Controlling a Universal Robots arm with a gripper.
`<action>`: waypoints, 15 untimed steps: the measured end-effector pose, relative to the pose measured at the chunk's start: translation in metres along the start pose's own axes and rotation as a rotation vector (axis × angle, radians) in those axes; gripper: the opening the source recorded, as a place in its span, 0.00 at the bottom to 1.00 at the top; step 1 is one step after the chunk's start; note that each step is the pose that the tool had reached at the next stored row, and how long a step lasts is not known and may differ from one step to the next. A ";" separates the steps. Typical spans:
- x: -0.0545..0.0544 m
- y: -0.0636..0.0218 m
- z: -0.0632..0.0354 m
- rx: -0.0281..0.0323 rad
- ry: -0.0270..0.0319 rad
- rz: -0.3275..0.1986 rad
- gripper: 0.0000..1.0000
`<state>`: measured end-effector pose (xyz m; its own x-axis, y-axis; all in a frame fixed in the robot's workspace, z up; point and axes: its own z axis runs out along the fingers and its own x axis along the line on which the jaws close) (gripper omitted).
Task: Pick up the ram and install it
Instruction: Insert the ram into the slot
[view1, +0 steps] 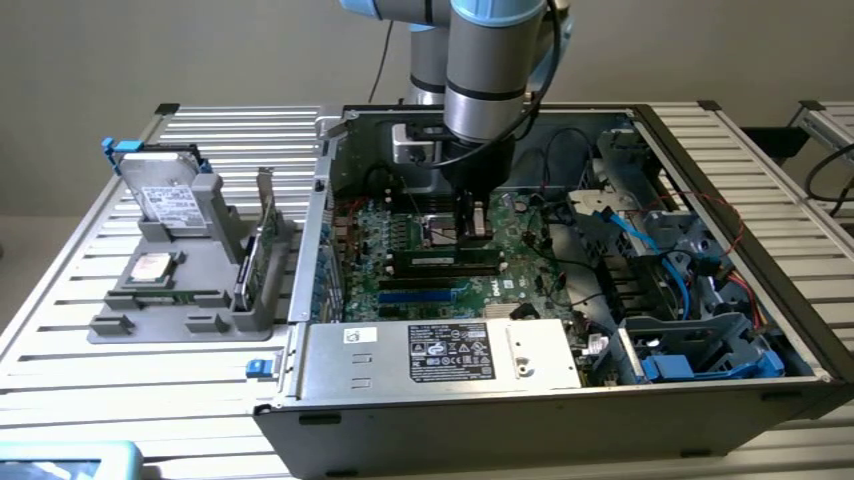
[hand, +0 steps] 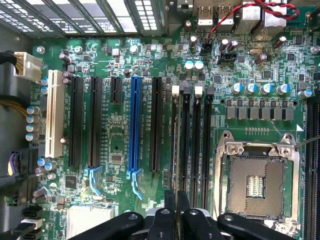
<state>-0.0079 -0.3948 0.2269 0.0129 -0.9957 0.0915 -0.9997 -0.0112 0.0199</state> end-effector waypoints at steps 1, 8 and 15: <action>0.000 -0.0004 0.0000 0.0001 0.0000 0.000 0.13; 0.000 -0.0009 0.0003 0.0002 -0.0003 0.000 0.13; 0.001 -0.0009 0.0003 0.0001 0.0000 0.000 0.13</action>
<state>-0.0070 -0.3961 0.2267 0.0129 -0.9957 0.0915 -0.9997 -0.0112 0.0198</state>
